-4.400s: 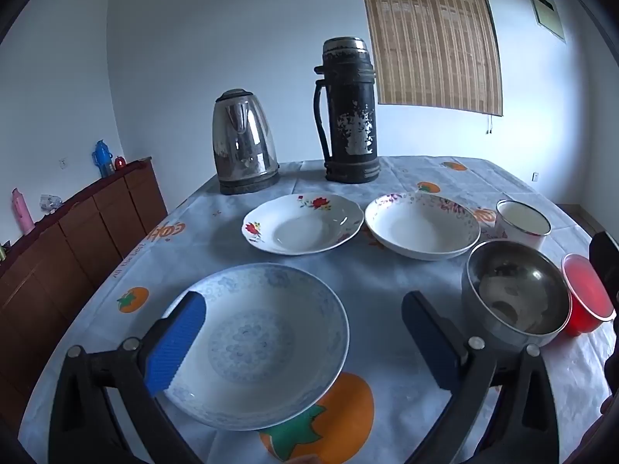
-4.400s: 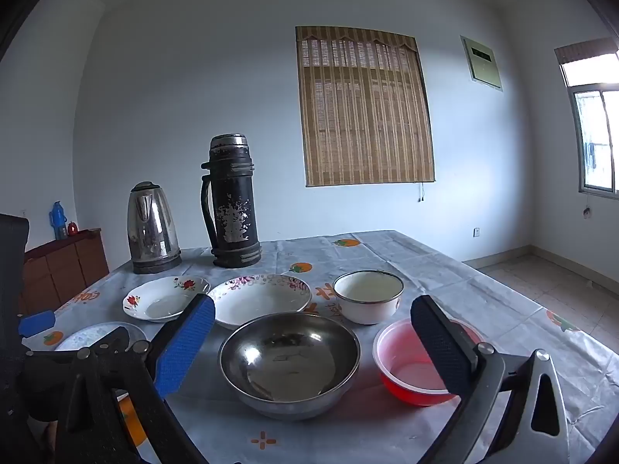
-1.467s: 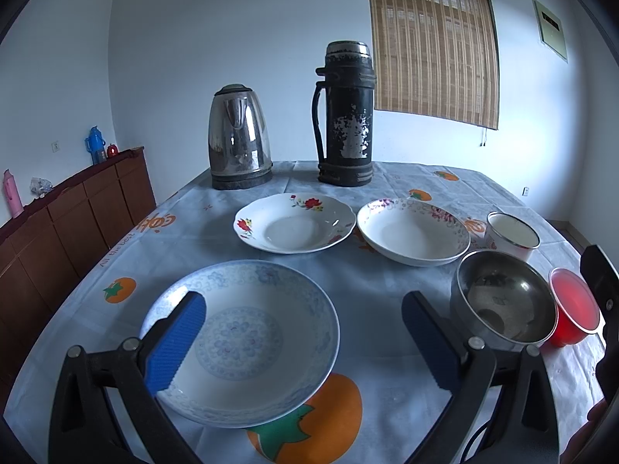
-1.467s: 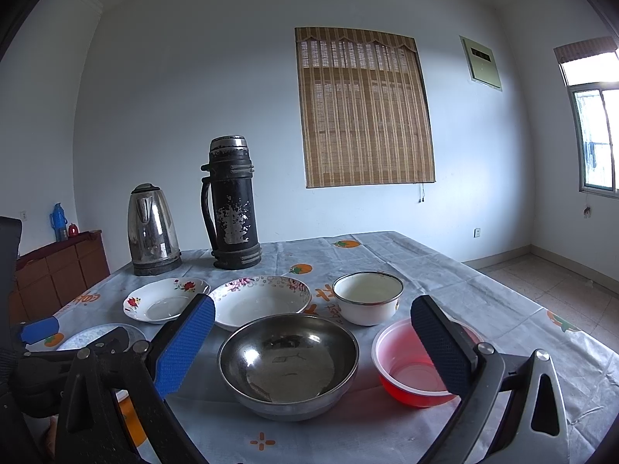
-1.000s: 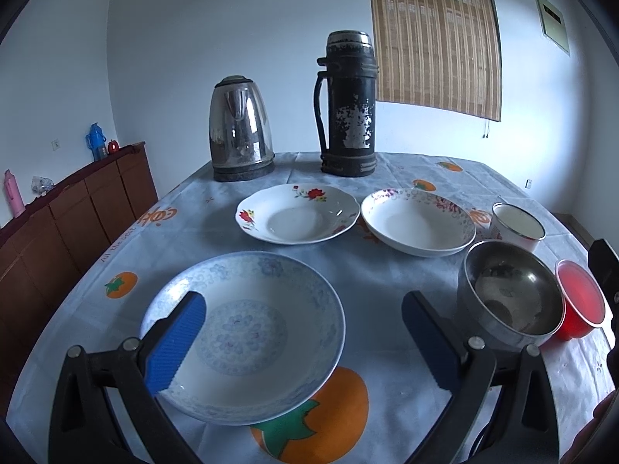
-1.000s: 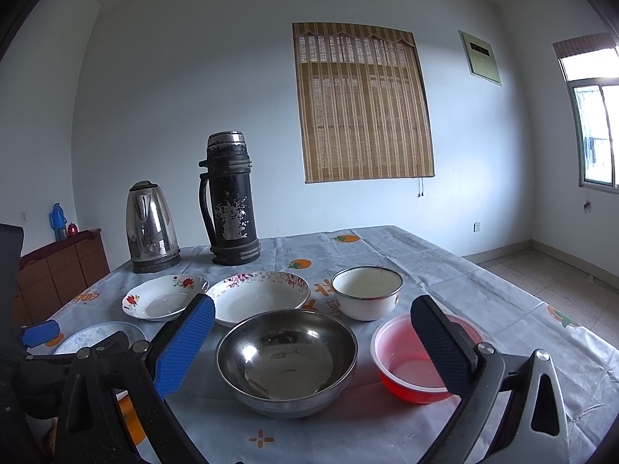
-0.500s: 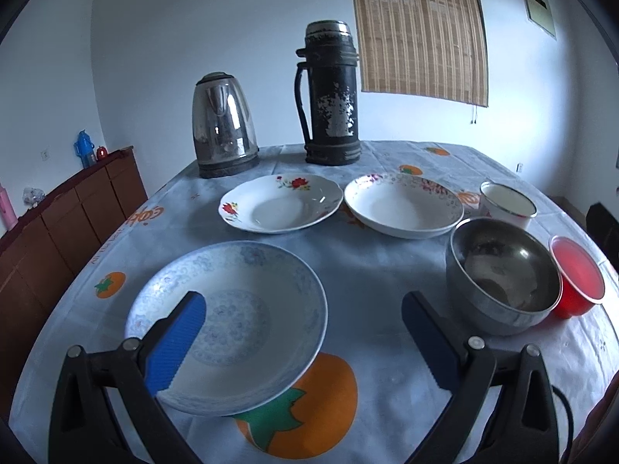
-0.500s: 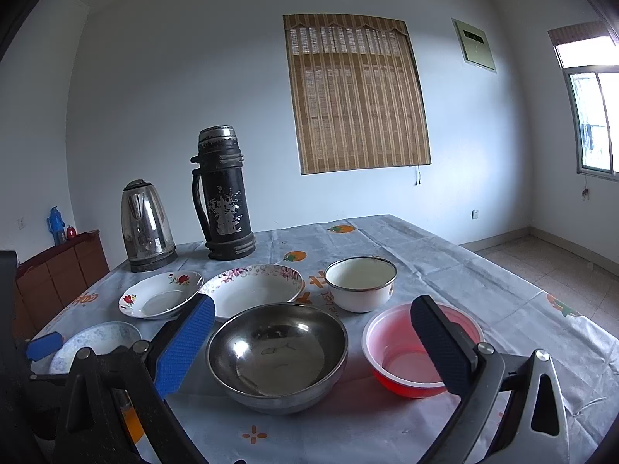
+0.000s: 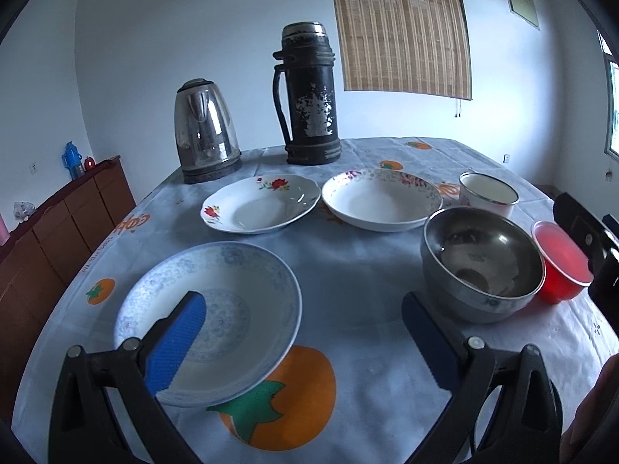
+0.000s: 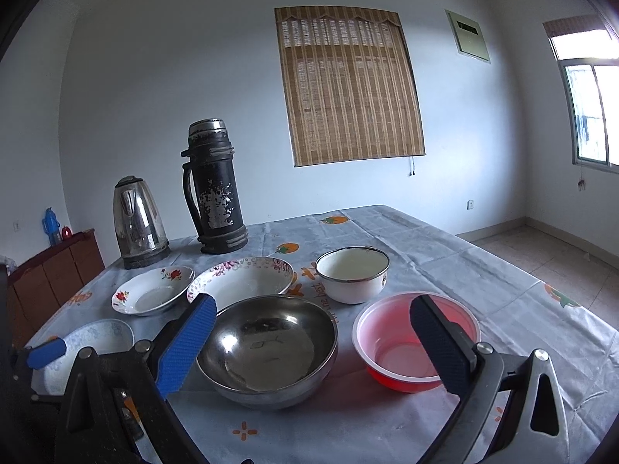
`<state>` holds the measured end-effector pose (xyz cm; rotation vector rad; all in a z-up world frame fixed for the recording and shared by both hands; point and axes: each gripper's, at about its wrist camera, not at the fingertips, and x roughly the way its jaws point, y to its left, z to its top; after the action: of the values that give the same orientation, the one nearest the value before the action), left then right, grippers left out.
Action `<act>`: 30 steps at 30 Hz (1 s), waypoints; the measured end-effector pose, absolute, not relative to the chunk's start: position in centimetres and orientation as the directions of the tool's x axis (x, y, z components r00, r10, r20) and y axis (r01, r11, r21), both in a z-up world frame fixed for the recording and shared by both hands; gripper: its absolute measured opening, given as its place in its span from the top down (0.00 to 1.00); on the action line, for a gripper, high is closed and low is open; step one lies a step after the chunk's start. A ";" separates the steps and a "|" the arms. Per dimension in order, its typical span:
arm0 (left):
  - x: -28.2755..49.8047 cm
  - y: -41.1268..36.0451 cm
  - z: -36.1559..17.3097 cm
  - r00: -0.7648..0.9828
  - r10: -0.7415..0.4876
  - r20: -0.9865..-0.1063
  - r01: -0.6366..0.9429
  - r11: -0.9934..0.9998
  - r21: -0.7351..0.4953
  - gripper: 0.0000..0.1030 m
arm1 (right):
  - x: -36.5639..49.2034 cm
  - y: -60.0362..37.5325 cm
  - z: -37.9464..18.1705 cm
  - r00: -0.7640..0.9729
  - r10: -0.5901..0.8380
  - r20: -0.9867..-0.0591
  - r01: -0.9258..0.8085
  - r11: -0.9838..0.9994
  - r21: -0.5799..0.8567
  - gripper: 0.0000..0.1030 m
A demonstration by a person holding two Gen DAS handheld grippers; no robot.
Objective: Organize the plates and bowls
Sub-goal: 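Move the right gripper to the pink-rimmed white bowl and grasp its rim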
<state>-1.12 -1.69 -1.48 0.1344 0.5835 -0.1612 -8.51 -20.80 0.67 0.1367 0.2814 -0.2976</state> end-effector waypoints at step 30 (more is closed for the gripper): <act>11.7 4.3 5.5 0.722 -0.082 -0.687 0.152 0.987 0.042 0.00 | 9.9 -19.4 4.9 0.733 0.133 -0.667 -0.077 0.991 0.112 0.35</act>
<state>11.69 4.29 5.53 0.0984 0.7538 -0.1294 9.93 -19.39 4.91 0.0786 0.7393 0.1158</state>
